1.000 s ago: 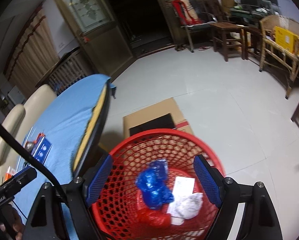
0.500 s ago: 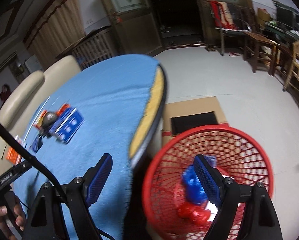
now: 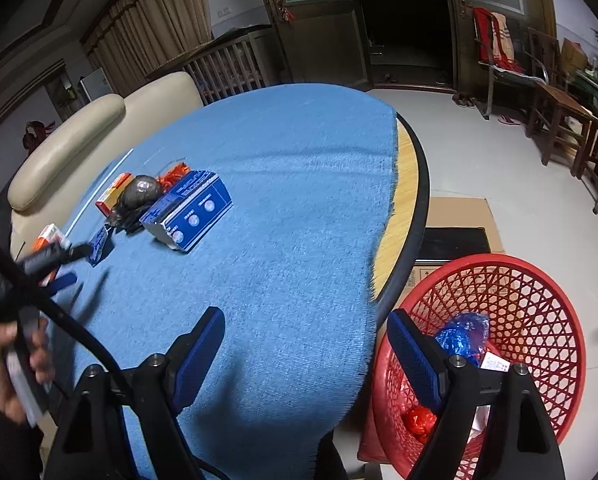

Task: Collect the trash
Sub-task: 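Move both tools back toward the remaining trash on the table, then grasp the crushed blue toothpaste carton with the left tool while the right grasps the blue medicine box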

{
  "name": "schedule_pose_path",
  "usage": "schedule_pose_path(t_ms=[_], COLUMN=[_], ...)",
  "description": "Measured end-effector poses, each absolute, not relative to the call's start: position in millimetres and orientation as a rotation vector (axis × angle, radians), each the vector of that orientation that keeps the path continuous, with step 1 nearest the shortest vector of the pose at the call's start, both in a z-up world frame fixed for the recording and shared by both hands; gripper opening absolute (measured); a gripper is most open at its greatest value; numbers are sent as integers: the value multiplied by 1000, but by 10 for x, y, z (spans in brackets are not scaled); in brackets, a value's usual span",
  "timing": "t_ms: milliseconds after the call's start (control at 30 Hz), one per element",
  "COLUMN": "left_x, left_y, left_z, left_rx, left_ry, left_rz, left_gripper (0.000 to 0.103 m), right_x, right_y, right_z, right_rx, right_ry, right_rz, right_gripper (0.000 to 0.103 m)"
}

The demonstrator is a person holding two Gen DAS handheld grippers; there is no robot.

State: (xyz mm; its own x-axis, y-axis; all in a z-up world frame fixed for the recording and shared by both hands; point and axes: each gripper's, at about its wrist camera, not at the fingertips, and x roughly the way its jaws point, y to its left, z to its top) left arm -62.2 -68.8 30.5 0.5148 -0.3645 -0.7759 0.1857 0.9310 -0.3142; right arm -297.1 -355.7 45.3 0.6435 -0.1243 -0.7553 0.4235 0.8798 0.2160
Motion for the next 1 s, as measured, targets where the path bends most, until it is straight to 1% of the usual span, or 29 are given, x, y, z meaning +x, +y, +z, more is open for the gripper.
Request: schedule_pose_path(t_ms=[300,467,500,533,733,833,1000], left_x=[-190,-141,-142,-128,-118,-78,-113], left_y=[-773,-821,-813,-808,-731,-609,-497], left_z=[123,106,105,105,105,93,187], left_rx=[-184,-157,-162,-163,-182,-201,-218], left_ry=[1001,975,968,964,971,986,962], left_rz=[-230,-258,-264,-266,-301,-279,-284], left_gripper=[82,82,79,70,70,78,79], right_x=[-2998,-2983,-2978,-2976,-2951,-2940,-2909], right_y=[-3688,-3724,-3725,-3721,-3706,-3678,-3642], right_z=[379,334,327,322,312,314,316], right_rx=[423,430,430,429,425,419,412], right_ry=[837,848,850,851,857,859,865], right_rz=[-352,-354,-352,-351,-353,-350,-348], right_gripper=[86,86,86,86,86,86,86])
